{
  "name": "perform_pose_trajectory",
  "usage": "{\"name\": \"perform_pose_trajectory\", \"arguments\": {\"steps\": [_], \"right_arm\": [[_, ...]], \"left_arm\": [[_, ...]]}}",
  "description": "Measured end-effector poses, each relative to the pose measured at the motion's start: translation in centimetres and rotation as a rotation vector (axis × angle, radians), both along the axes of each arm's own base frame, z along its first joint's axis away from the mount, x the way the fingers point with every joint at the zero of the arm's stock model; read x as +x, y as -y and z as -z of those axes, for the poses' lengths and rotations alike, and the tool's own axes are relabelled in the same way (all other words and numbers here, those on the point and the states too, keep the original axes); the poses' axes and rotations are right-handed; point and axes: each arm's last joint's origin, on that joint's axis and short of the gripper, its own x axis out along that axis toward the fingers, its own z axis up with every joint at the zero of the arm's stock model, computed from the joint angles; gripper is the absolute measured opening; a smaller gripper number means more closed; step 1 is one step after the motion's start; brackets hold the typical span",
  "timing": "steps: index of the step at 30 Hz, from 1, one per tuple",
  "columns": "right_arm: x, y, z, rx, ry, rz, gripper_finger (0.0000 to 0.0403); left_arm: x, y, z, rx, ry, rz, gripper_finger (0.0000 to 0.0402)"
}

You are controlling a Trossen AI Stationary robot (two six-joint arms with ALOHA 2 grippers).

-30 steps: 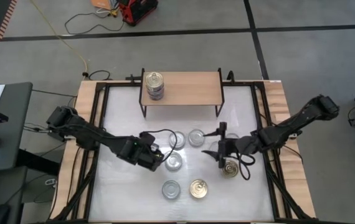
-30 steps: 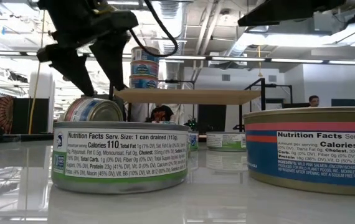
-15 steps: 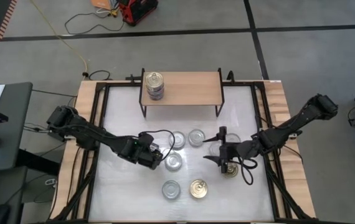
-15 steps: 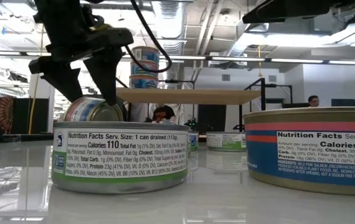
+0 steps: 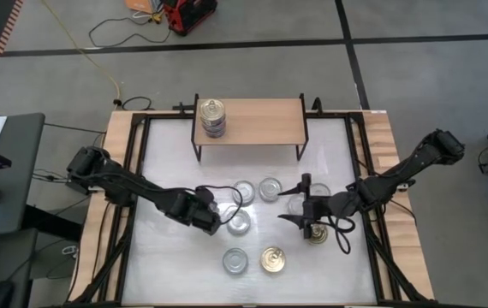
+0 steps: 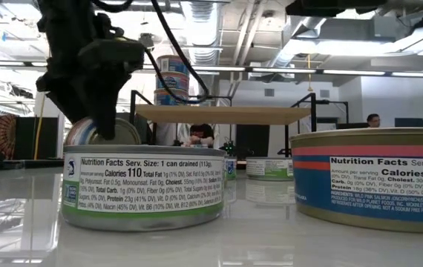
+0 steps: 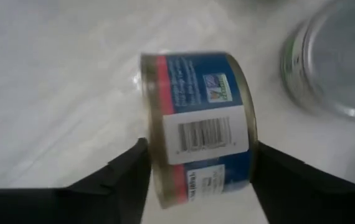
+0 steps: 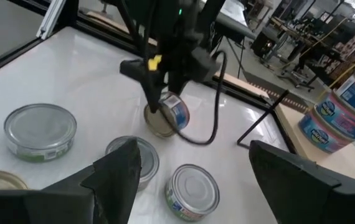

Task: Stack canned seafood by type on shelf
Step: Stack the blue tuna can on top of the other blue tuna cans on the shelf

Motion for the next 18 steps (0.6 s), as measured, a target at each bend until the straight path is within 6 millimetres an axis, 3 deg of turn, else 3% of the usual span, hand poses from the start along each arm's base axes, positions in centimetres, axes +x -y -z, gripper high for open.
{"name": "perform_pose_trajectory", "arguments": {"steps": [4, 11, 14, 18], "right_arm": [[0.0, 0.1, -0.2, -0.002, 0.010, 0.000, 0.0330], [-0.2, 0.2, -0.4, 0.023, 0.019, 0.008, 0.0330], [-0.1, 0.3, -0.4, 0.044, 0.024, 0.020, 0.0330], [-0.1, 0.4, -0.4, 0.086, 0.026, 0.033, 0.0330]], "left_arm": [[0.5, -0.1, 0.8, -0.018, -0.043, 0.063, 0.0178], [0.6, -0.2, 0.2, 0.016, -0.055, 0.117, 0.0177], [0.8, -0.1, -1.1, 0.066, -0.067, 0.170, 0.0177], [1.1, 0.2, -4.0, 0.256, -0.089, 0.289, 0.0177]]}}
